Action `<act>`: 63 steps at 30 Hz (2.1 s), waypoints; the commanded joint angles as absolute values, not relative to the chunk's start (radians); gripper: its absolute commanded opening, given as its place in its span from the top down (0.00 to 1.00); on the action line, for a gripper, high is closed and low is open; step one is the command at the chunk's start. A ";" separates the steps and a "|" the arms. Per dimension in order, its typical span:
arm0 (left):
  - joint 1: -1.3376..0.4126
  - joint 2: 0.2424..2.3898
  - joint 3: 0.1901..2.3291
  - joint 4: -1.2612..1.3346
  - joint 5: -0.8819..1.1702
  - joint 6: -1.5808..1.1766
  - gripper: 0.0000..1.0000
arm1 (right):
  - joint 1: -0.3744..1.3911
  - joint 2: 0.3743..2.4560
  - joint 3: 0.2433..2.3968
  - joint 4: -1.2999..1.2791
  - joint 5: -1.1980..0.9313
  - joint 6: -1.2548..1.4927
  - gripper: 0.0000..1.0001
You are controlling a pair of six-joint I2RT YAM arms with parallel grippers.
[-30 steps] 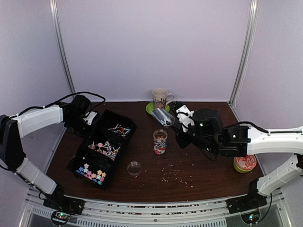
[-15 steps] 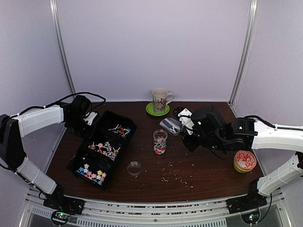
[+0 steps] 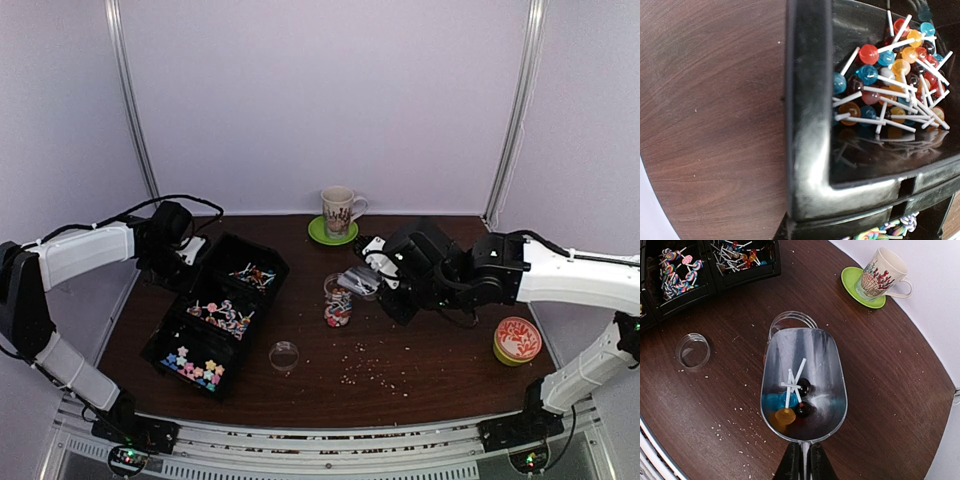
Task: Pack the candies
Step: Place the fake candies in the packing bottle.
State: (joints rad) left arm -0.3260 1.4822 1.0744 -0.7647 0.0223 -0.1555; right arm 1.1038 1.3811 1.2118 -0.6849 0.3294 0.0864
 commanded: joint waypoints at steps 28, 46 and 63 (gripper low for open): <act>-0.318 1.478 1.125 -0.709 0.068 -0.173 1.00 | 1.080 1.562 1.475 -0.981 0.361 0.096 1.00; -0.318 1.477 1.123 -0.709 0.067 -0.173 1.00 | 1.077 1.705 1.709 -1.201 0.330 0.085 1.00; -0.310 1.546 1.170 -0.728 0.016 -0.141 1.00 | 1.084 1.293 1.202 -0.586 0.476 0.038 1.00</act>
State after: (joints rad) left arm -0.3252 1.5295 1.0824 -0.7673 0.0044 -0.1532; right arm 1.0824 1.3716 1.2953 -0.7918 0.4122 0.0246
